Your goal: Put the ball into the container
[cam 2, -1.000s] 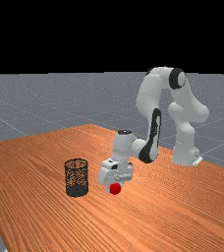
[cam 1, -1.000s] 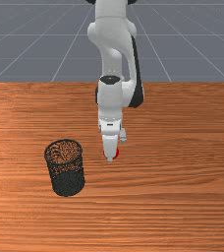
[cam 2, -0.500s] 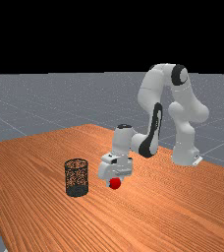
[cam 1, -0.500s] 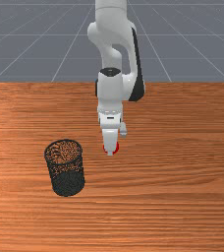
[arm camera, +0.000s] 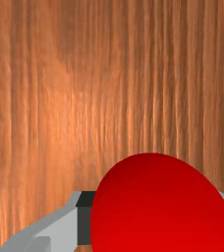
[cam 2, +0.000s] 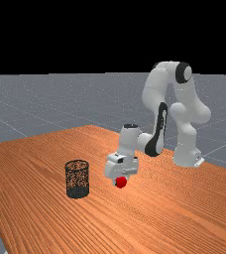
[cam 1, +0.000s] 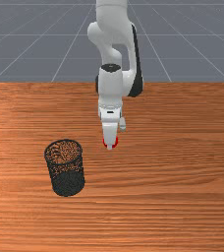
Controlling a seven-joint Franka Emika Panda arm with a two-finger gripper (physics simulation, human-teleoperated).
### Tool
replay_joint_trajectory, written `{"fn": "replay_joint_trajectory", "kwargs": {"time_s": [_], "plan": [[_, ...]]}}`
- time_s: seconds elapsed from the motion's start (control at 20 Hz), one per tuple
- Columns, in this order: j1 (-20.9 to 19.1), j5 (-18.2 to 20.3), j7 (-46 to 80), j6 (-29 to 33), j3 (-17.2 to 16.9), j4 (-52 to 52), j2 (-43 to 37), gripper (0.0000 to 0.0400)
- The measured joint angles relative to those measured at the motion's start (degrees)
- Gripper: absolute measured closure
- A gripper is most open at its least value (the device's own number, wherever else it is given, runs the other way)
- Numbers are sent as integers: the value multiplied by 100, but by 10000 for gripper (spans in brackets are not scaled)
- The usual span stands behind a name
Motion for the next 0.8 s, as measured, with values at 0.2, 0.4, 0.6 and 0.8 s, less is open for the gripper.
{"fn": "replay_joint_trajectory", "kwargs": {"time_s": [0.2, 0.4, 0.6, 0.8], "plan": [[-95, 47, -61, 260, 101, 89, 352, 120], [-97, 50, -62, 109, 103, 221, 324, 120], [-100, 52, -69, -497, 105, -57, -651, 120], [165, -315, 273, -1112, -172, 296, -821, 120]]}}
